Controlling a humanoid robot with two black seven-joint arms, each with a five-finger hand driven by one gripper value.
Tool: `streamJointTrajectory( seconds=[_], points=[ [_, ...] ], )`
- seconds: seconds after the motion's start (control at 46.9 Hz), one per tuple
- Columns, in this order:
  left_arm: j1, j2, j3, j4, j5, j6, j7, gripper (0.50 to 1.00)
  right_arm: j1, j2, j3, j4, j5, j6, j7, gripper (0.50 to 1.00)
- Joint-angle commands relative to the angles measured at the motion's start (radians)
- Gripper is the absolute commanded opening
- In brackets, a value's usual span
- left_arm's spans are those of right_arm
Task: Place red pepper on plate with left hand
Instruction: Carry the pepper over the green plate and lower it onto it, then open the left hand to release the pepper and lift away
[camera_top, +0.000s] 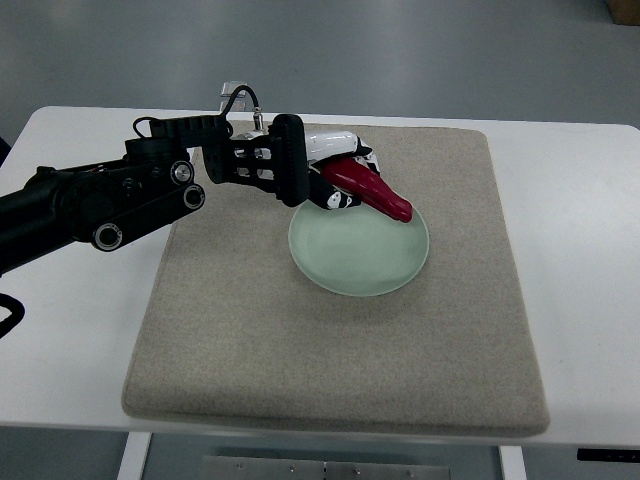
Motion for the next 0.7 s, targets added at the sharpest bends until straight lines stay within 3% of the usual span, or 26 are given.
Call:
streamJointTrajectory(
  seconds=[0.0, 0.256, 0.277, 0.341, 0.405, 0.491, 0.683],
  points=[
    [0.024, -0.007, 0.0, 0.004, 0.002, 0.001, 0.0, 0.5, 0.0, 0.0, 0.0, 0.0, 0.0, 0.0, 0.0, 0.928],
    [0.056, -0.01, 0.0, 0.008, 0.001, 0.001, 0.001, 0.591, 0.0, 0.0, 0.0, 0.0, 0.0, 0.0, 0.0, 0.928],
    [0.056, -0.01, 0.0, 0.008, 0.001, 0.0, 0.001, 0.619, 0.0, 0.0, 0.0, 0.0, 0.0, 0.0, 0.0, 0.928],
    [0.067, -0.012, 0.0, 0.011, -0.001, 0.001, 0.001, 0.78, 0.0, 0.0, 0.0, 0.0, 0.0, 0.0, 0.0, 0.928],
    [0.073, -0.012, 0.0, 0.011, -0.004, 0.0, 0.001, 0.825, 0.0, 0.0, 0.0, 0.0, 0.0, 0.0, 0.0, 0.928],
    [0.077, -0.01, 0.002, 0.011, -0.008, -0.002, 0.003, 0.964, 0.0, 0.0, 0.0, 0.0, 0.0, 0.0, 0.0, 0.928],
    [0.082, -0.009, 0.008, 0.009, -0.019, -0.004, 0.001, 0.99, 0.0, 0.0, 0.0, 0.0, 0.0, 0.0, 0.0, 0.928]
  ],
)
